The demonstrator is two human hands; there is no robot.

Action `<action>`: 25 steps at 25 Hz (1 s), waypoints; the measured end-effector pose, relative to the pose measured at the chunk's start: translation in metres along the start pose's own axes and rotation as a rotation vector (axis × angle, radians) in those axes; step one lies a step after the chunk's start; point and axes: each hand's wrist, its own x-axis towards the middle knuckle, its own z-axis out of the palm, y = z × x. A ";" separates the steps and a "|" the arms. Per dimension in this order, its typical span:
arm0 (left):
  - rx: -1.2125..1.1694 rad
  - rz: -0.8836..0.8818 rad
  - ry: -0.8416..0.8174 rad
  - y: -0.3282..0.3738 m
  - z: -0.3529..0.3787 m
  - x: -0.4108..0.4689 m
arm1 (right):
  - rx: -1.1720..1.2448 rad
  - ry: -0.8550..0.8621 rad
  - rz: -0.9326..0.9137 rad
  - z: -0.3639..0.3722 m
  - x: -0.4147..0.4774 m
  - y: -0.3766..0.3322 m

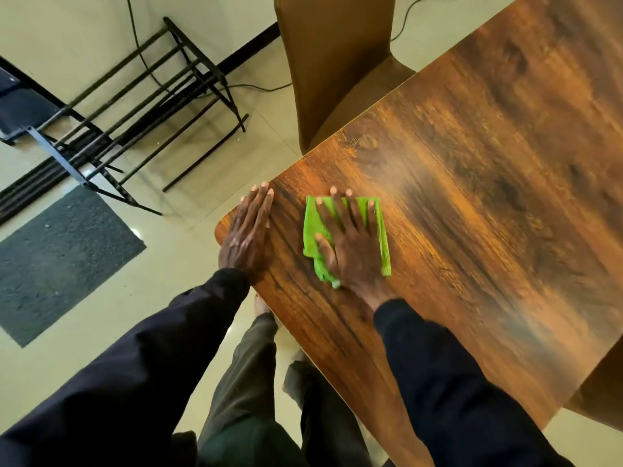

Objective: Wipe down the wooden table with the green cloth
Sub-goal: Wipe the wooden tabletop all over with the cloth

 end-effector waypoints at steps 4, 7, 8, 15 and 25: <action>0.029 0.006 -0.035 -0.002 -0.002 0.004 | -0.009 0.020 0.094 -0.004 0.072 -0.033; 0.071 0.041 -0.067 -0.003 -0.002 0.001 | -0.052 -0.022 -0.091 0.007 0.033 -0.041; 0.100 0.081 -0.071 -0.003 -0.001 0.002 | -0.050 -0.034 -0.117 0.009 0.011 -0.033; 0.209 0.209 -0.185 0.015 0.012 0.057 | -0.046 0.061 0.318 -0.019 0.062 0.072; 0.295 0.272 -0.108 0.012 0.024 0.057 | -0.042 0.012 -0.026 -0.012 0.022 0.084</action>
